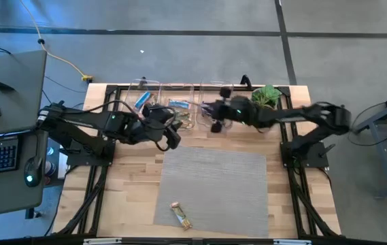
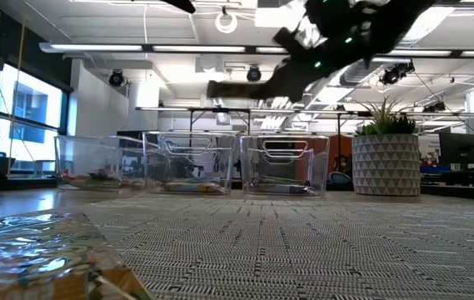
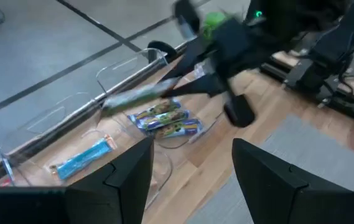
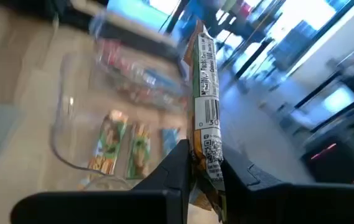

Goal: Pick and place Granola Bars by type
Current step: Put the yellow granola bar into the middle transparent bin

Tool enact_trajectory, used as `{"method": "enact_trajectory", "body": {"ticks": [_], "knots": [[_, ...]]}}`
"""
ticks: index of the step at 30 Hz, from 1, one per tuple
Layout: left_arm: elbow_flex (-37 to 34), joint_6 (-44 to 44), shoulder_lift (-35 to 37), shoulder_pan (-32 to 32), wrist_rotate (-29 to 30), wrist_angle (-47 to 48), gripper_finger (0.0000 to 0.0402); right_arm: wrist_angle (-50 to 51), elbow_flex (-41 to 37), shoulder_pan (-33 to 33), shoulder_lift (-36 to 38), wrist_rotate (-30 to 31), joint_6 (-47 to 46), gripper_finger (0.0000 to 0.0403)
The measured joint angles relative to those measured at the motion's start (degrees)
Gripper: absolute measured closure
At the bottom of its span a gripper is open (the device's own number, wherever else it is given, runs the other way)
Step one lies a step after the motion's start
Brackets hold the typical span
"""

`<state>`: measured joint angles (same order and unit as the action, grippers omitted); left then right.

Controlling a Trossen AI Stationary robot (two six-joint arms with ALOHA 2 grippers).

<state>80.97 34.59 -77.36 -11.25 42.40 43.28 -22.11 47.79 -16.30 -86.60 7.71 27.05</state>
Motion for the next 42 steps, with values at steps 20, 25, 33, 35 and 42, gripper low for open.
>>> {"method": "enact_trajectory", "body": {"ticks": [20,25,33,35,42], "knots": [[-0.1,0.0,-0.6,0.0,1.3,0.6,0.0193,34.1,39.0,-2.4,-28.5,0.0,4.9,0.0348],[-0.1,0.1,-0.6,0.0,-0.6,0.6,0.0193,33.7,39.3,-2.4,-30.4,-0.2,6.2,0.0318],[-0.1,0.1,-0.6,0.0,-0.8,0.8,0.0193,30.9,39.1,-1.6,-28.8,2.7,8.8,0.0289],[0.0,0.1,-0.6,0.0,-0.9,1.3,0.0193,31.2,39.2,-0.4,-26.3,7.1,11.6,0.0289],[0.0,0.4,-0.6,0.0,-7.2,1.9,0.0193,43.5,39.3,7.3,-14.7,24.4,18.1,0.0289]]}}
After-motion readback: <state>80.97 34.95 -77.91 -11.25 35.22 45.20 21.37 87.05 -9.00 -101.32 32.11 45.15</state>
